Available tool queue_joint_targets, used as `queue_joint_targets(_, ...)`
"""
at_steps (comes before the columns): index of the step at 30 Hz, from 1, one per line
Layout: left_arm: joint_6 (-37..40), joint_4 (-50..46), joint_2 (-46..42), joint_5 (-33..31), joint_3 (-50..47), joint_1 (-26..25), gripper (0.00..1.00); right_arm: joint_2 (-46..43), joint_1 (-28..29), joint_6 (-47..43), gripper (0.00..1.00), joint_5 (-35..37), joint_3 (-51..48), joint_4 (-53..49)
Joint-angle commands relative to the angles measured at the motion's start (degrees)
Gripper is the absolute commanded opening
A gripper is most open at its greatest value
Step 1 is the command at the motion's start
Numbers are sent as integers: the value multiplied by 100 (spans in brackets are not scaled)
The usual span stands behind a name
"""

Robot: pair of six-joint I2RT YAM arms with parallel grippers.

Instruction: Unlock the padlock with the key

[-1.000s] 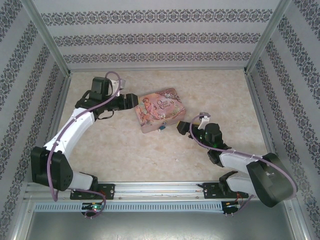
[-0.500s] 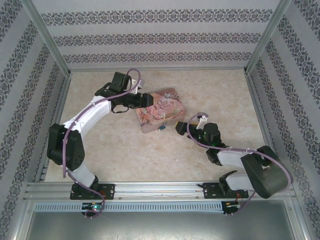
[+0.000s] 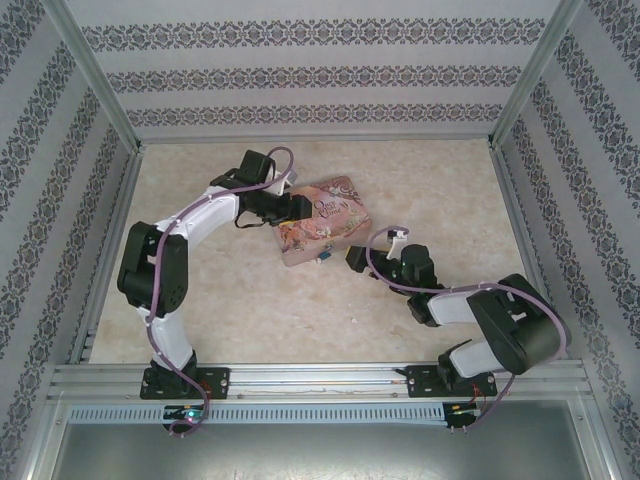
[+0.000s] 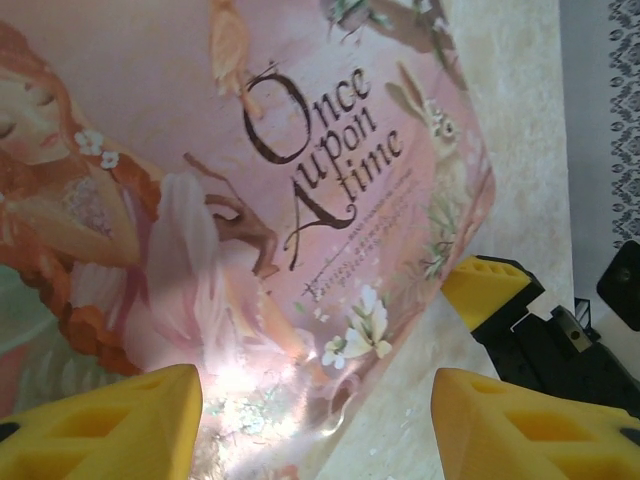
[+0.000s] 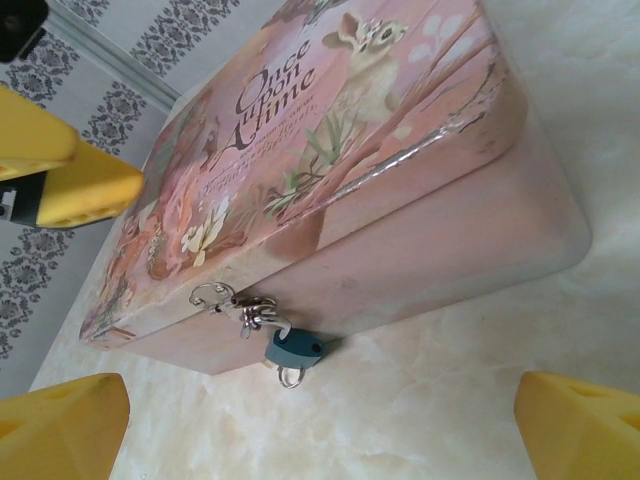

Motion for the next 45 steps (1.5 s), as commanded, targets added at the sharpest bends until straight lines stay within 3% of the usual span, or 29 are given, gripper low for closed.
queue_joint_targets(1, -13, 31, 53, 76, 94, -62, 62, 153, 87, 36, 98, -105, 143, 300)
queue_joint_targets(25, -87, 22, 87, -70, -331, -62, 62, 1421, 425, 36, 96, -457, 455, 1655)
queue_joint_targets(35, -158, 118, 69, -44, -393, -75, 62, 2069, 597, -217, 95, -618, 1005, 1664)
queue_joint_targets(45, -186, 132, 95, -29, -376, -75, 62, 2382, 588, -263, 87, -1139, 1255, 1764)
